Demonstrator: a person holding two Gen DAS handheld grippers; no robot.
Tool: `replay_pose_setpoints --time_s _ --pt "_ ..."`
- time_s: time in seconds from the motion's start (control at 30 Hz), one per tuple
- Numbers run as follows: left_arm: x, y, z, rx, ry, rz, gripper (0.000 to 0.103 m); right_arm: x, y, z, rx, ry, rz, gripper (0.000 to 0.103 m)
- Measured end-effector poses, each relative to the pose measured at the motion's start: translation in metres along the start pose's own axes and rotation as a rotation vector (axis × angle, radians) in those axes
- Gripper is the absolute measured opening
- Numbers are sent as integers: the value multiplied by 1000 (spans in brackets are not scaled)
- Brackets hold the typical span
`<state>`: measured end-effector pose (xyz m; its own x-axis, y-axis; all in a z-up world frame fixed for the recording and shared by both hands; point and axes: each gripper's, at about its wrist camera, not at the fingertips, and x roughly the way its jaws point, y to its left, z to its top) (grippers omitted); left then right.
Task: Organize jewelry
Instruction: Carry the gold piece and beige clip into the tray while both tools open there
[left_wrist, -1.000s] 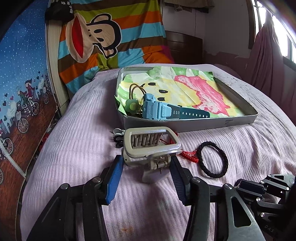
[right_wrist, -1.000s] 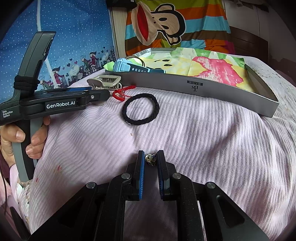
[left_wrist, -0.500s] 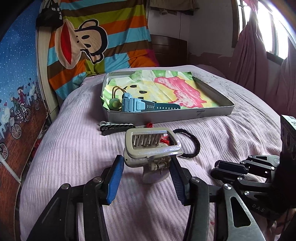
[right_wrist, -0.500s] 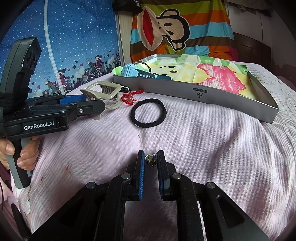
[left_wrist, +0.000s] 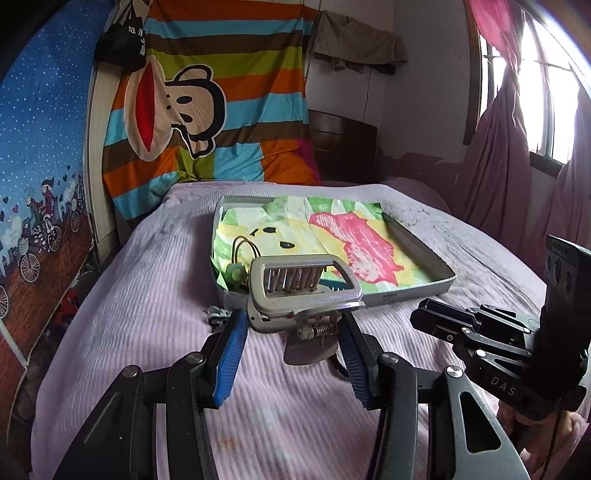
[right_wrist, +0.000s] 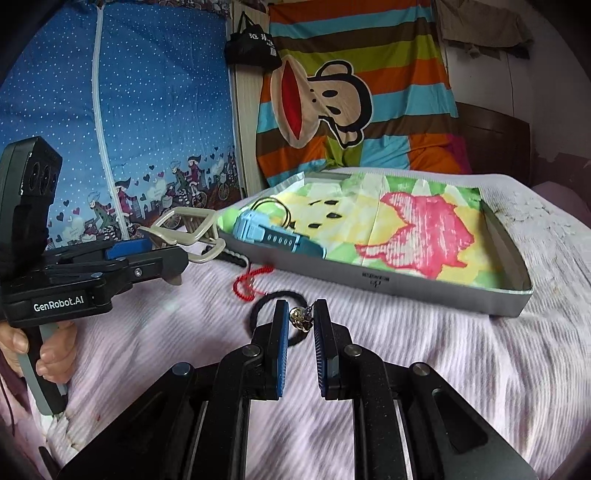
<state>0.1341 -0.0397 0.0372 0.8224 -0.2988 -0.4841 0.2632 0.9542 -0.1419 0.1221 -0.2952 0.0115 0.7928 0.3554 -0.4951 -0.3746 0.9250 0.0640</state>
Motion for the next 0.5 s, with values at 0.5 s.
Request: replay_pose_setpoints --time_s 0.5 --pt "85 23 64 -42 150 88 48 81 -34 63 91 42 -46 12"
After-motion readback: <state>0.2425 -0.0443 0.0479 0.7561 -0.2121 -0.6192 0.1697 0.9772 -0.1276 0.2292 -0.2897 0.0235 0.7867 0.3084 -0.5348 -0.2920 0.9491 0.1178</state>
